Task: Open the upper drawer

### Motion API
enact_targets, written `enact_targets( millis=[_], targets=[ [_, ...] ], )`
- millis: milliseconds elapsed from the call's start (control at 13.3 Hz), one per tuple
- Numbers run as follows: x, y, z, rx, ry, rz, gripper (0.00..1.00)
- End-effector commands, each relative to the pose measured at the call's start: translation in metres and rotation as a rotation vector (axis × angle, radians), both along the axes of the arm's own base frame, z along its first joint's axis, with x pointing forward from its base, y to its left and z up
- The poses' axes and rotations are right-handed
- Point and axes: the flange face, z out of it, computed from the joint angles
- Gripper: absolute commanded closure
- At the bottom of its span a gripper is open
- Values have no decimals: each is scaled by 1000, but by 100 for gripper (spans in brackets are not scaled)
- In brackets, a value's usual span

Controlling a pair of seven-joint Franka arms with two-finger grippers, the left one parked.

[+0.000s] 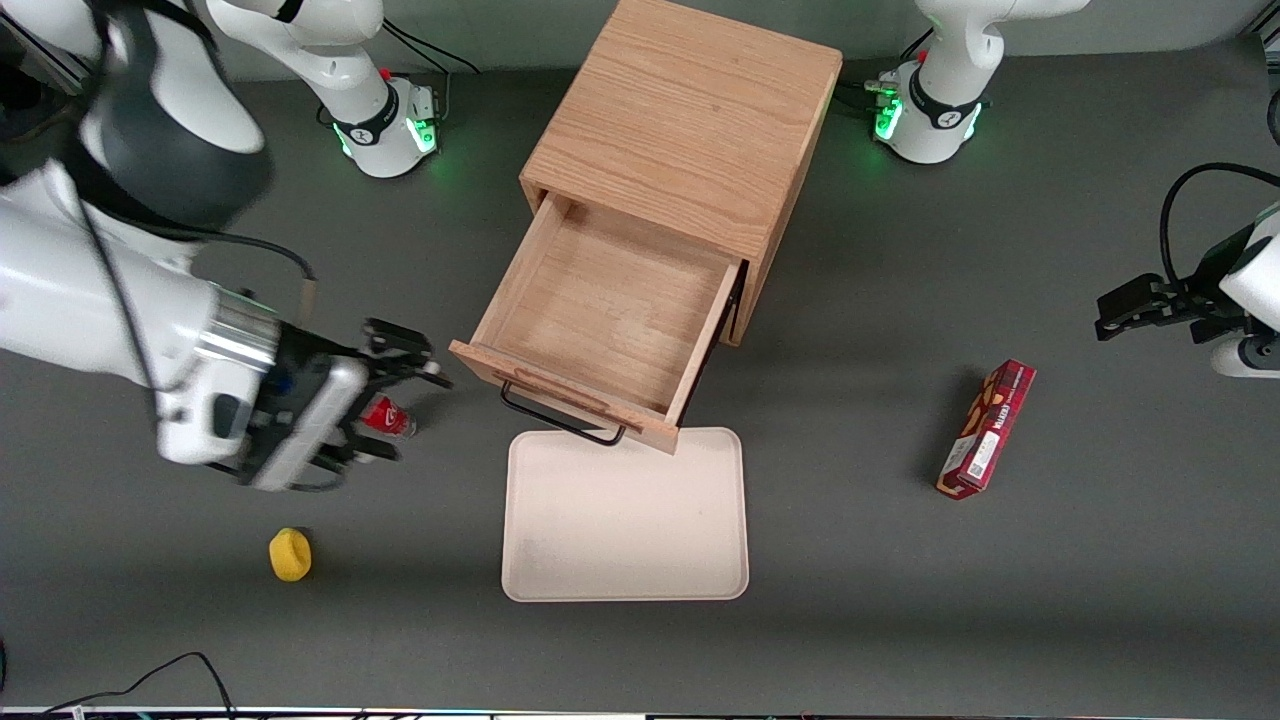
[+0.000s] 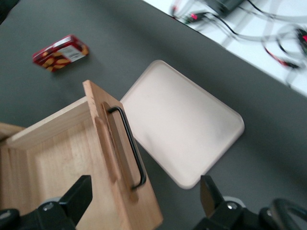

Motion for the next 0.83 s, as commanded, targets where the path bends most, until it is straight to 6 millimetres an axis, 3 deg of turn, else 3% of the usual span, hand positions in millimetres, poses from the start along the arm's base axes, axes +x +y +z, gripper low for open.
enact_targets(
  millis=[0, 151, 376, 602, 753],
  targets=[
    [-64, -66, 27, -224, 159, -264, 0],
    [-96, -92, 39, -427, 208, -311, 0],
    [-124, -123, 64, -486, 276, -509, 0],
    [-116, -144, 62, -451, 280, -590, 0],
    [-113, -148, 62, -435, 263, -604, 0]
  ],
)
